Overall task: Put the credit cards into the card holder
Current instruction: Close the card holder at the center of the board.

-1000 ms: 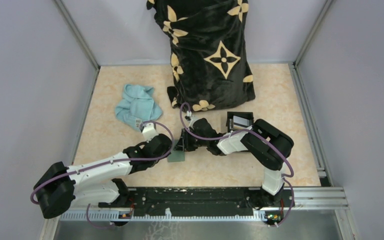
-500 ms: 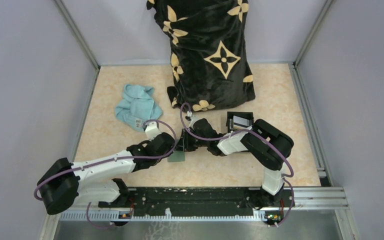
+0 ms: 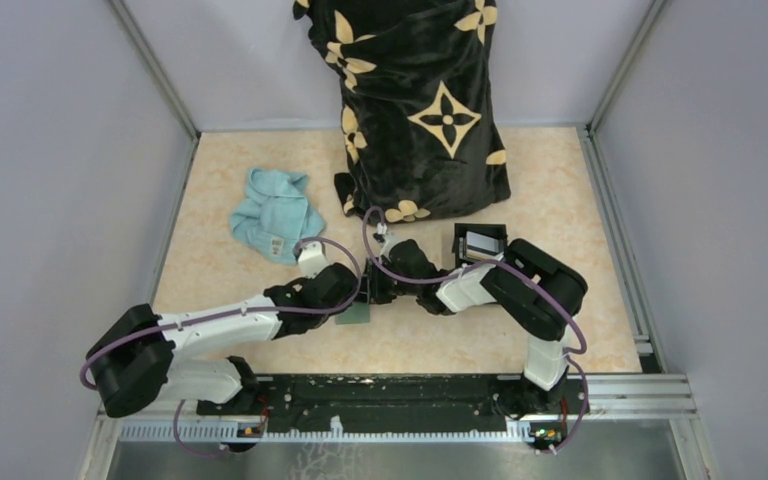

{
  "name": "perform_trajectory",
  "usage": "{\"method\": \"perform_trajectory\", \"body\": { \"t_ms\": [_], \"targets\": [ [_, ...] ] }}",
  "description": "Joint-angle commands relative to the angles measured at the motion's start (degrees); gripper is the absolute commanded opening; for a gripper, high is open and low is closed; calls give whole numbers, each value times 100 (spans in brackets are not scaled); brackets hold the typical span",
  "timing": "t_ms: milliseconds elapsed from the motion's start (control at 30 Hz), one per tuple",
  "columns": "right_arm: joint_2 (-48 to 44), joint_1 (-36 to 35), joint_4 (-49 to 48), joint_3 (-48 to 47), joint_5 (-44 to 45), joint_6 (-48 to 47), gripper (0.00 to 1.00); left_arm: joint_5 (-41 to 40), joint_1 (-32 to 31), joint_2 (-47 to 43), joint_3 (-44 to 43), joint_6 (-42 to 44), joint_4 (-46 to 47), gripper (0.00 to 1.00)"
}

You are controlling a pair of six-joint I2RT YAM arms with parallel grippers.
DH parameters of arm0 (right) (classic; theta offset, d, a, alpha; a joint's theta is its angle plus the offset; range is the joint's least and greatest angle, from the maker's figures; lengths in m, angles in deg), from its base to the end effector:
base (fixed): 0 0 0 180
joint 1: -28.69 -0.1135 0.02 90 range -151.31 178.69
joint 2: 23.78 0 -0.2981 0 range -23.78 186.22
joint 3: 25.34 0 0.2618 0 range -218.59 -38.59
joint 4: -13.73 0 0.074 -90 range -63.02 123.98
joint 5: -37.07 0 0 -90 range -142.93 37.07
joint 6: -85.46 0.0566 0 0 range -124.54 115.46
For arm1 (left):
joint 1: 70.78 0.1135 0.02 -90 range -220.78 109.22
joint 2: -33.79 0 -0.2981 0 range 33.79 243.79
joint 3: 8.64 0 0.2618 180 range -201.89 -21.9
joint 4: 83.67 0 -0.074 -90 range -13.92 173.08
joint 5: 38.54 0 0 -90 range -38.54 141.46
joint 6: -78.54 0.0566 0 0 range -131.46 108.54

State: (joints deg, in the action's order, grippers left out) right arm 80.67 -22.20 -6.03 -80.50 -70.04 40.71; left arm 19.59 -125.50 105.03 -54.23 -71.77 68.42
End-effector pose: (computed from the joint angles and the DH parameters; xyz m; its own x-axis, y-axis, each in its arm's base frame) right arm 0.2246 0.3027 0.1406 -0.8602 0.0179 -0.5096 -0.4150 0.5562 0.7200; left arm 0.1588 -0.1726 0.1842 -0.6750 -0.3232 -0.6632 -0.1500 0.9403 -0.3056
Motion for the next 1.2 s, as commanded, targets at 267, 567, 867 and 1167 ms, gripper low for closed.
{"method": "perform_trajectory", "body": {
  "t_ms": [267,567,867,1167],
  "targets": [
    [49,-52,-151,304,320,100,23,94,-113,247,-237,-12,69,18],
    [-5,-52,-441,419,335,273,16,62,-151,465,-428,-7,-84,17],
    [-29,-52,-545,475,310,282,11,115,-212,889,-723,-24,-389,17],
    [-137,-43,-675,618,346,314,9,185,-282,1357,-1109,-13,-806,18]
  ]
}}
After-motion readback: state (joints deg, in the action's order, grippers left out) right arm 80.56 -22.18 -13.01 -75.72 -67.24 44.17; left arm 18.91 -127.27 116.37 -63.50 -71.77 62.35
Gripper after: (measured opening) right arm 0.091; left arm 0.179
